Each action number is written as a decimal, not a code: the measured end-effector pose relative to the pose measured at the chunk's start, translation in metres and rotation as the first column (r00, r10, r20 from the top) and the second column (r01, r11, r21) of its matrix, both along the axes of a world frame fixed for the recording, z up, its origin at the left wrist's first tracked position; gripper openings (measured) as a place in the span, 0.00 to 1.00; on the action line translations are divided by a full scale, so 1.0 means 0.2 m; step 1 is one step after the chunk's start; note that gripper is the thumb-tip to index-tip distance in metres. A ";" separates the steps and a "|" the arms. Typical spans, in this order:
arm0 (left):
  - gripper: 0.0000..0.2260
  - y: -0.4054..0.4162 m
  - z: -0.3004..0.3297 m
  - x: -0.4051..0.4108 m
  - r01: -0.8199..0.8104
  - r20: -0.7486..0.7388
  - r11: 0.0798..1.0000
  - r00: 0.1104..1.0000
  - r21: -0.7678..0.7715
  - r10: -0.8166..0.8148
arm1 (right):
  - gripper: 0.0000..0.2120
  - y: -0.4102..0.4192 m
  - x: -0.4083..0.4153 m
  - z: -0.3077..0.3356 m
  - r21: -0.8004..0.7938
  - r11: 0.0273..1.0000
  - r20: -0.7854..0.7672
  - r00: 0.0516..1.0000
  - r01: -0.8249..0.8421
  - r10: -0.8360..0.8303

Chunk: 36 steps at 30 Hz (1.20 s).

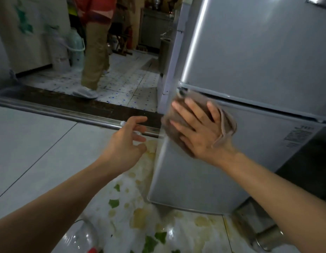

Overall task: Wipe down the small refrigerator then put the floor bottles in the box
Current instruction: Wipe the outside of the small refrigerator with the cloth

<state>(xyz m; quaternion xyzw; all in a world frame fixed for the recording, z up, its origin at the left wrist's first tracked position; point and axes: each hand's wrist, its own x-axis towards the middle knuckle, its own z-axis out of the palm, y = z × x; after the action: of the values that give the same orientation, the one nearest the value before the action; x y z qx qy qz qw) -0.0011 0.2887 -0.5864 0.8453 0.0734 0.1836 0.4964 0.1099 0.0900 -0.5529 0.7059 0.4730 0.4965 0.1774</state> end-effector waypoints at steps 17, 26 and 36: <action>0.28 0.03 -0.17 -0.03 0.016 -0.091 0.995 0.996 0.097 -0.007 | 0.27 0.06 0.02 -0.76 -0.304 0.953 -0.203 0.976 0.017 -0.082; 0.29 -0.12 -0.21 0.05 0.020 -0.076 0.989 0.997 0.149 -0.009 | 0.23 -0.17 0.11 -0.29 0.038 0.990 -0.085 0.987 -0.135 0.137; 0.21 -0.28 -0.24 0.15 -0.111 0.009 0.990 0.994 0.082 0.111 | 0.17 -0.38 0.06 -0.63 0.041 0.999 -0.090 0.995 -0.027 0.030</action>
<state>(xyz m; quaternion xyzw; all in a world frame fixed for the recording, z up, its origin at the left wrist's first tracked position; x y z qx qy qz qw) 0.0282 0.2330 -0.6346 0.8591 0.1115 0.2159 0.4504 0.1226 0.0138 -0.6779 0.7243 0.4806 0.4757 0.1343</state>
